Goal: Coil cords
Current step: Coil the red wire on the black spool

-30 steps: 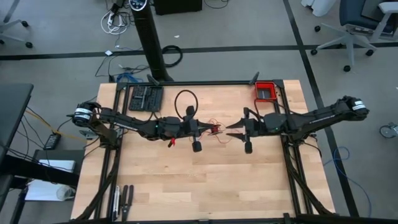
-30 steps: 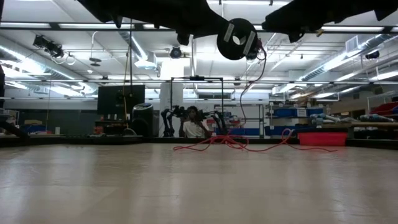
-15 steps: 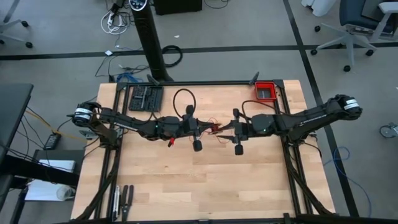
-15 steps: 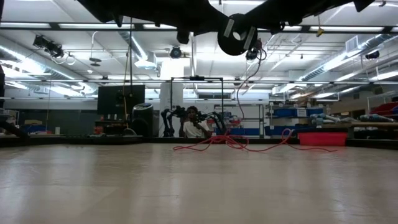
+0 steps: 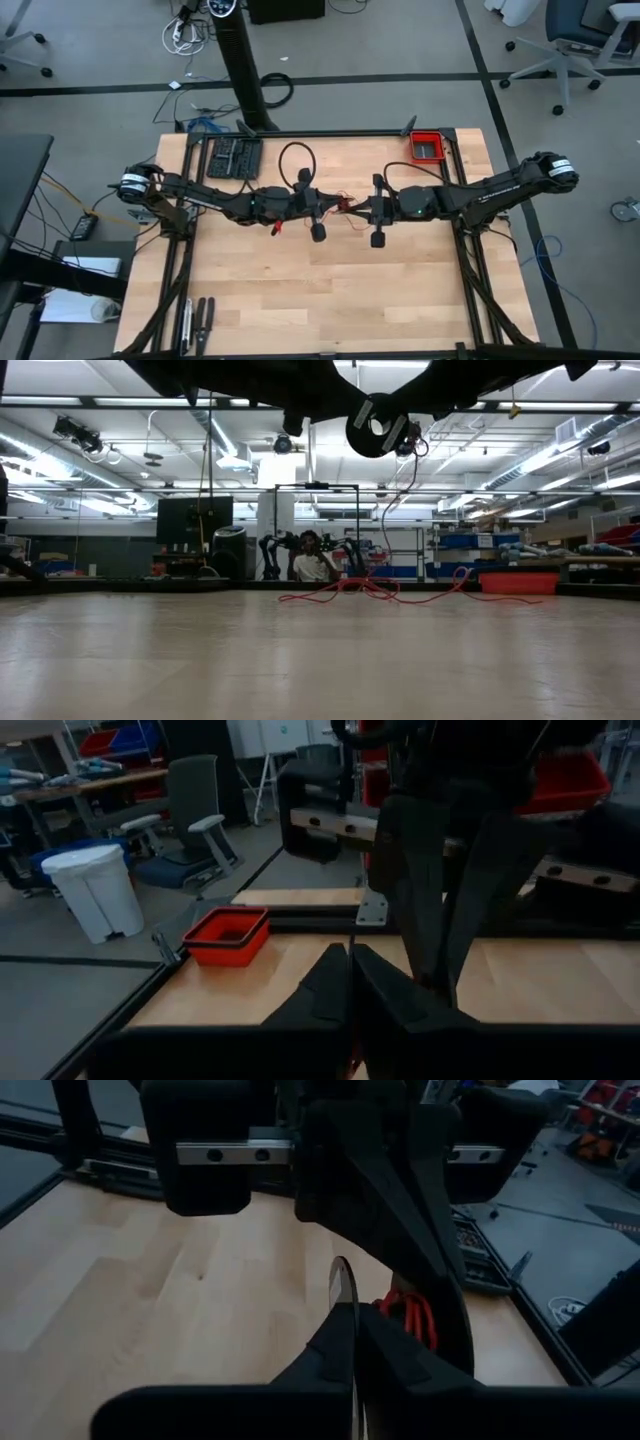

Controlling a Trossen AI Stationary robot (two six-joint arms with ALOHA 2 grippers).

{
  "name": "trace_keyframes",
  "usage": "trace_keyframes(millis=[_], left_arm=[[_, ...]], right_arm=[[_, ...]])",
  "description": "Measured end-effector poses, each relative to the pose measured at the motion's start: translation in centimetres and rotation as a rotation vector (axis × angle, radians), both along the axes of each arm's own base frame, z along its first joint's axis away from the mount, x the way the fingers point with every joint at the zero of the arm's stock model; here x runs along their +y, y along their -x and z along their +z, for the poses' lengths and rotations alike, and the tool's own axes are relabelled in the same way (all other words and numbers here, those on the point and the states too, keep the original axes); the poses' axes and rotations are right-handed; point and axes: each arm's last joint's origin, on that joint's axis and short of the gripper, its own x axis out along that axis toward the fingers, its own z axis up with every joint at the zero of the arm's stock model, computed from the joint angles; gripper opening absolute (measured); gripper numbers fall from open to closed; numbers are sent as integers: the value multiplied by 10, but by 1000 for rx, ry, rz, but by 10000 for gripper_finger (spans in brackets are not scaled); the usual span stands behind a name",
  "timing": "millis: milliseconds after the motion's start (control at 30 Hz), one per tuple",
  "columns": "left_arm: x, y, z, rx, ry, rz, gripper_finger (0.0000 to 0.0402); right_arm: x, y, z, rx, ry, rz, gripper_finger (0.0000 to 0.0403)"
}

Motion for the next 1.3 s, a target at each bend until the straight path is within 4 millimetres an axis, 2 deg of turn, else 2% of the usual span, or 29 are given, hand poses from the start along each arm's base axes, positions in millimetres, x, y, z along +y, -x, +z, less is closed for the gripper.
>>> trace_keyframes(millis=[167,267,367,567,767,867,1000,1133,1300], left_arm=[[-2,0,6,-37,-6,24,89],[-2,1,3,6,-13,28,127],[-1,4,1,44,-17,33,144],[-1,4,-5,107,5,8,147],[-3,-4,-17,102,41,-58,147],[-2,-9,-26,106,39,-51,147],[2,-13,-36,121,23,41,147],[4,-13,-37,123,0,87,147],[-2,-14,-38,160,10,-101,147]], right_arm=[[-2,2,-4,35,5,-19,2],[-3,9,2,28,-4,-46,1],[-3,19,13,-12,-15,-41,1],[-2,38,39,-150,-39,-19,1],[1,36,55,-315,-14,10,0],[2,30,55,-346,-5,26,0],[3,27,53,-346,-3,48,0],[4,26,52,-337,-3,51,0],[4,26,52,-332,2,50,0]])
